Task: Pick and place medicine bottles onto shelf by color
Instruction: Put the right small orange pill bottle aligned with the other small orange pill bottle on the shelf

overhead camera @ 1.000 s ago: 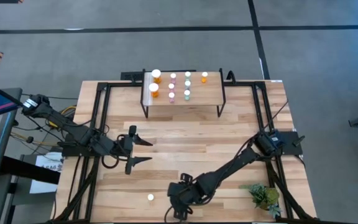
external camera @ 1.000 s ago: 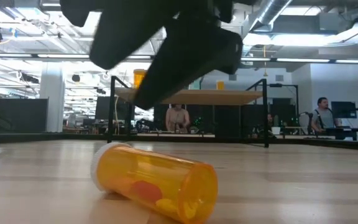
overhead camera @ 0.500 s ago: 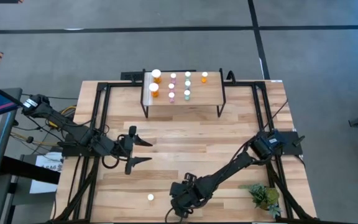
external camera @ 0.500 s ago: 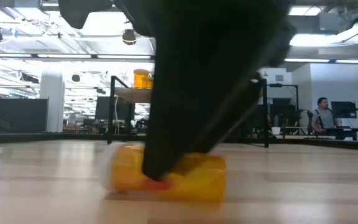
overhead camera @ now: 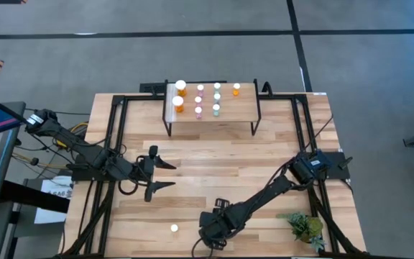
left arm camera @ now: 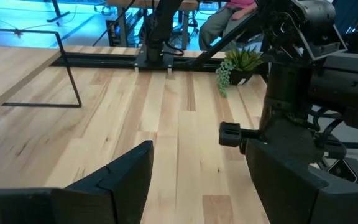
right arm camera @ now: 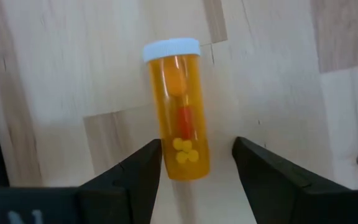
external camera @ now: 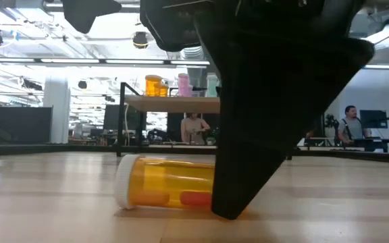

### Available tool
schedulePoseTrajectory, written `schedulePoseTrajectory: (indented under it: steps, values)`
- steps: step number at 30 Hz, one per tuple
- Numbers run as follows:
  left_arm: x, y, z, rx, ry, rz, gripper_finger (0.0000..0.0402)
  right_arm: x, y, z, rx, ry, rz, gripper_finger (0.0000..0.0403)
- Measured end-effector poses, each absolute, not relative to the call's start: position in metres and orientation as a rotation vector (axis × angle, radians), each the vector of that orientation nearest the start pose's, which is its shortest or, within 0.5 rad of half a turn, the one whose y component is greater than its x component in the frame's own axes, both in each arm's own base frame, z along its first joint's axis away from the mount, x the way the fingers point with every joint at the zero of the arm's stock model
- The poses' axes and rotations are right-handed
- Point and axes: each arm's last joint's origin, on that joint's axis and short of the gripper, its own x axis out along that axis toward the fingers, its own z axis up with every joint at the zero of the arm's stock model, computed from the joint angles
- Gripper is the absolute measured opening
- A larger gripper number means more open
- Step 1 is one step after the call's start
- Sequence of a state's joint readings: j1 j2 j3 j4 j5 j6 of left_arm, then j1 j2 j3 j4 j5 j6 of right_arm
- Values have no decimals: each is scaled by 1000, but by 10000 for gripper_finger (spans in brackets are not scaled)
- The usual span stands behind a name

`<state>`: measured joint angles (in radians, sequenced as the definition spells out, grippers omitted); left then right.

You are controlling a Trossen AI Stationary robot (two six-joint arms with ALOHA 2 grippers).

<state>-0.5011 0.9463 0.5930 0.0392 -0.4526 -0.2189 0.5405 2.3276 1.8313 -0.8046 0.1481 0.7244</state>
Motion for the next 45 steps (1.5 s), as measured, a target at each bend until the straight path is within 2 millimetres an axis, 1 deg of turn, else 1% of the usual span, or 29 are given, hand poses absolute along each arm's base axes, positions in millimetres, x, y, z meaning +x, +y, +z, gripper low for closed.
schedulePoseTrajectory:
  steps: [4,11,14,17,24,28,31,39,45]
  values:
    - [186,-88,260,-77,283,-17,245,406,237,138,162,1267,-107,210]
    - [186,-88,261,-75,279,-16,245,406,237,138,138,1270,-92,133]
    - [186,-87,261,-74,277,-9,245,407,237,138,140,1265,-89,114]
    - [186,-88,261,-78,279,-13,245,409,237,140,148,1242,-87,111]
    - [183,-93,260,-62,287,-45,245,412,238,141,147,1181,-104,121]
    - [183,-93,260,-41,287,-48,245,422,236,143,102,1046,-155,121]
    - [183,-93,259,-38,297,-49,245,430,230,145,95,1000,-149,122]
    - [183,-93,258,-34,305,-44,245,436,220,146,63,995,-137,122]
    - [183,-93,258,-31,309,-44,245,438,211,136,77,981,-150,122]
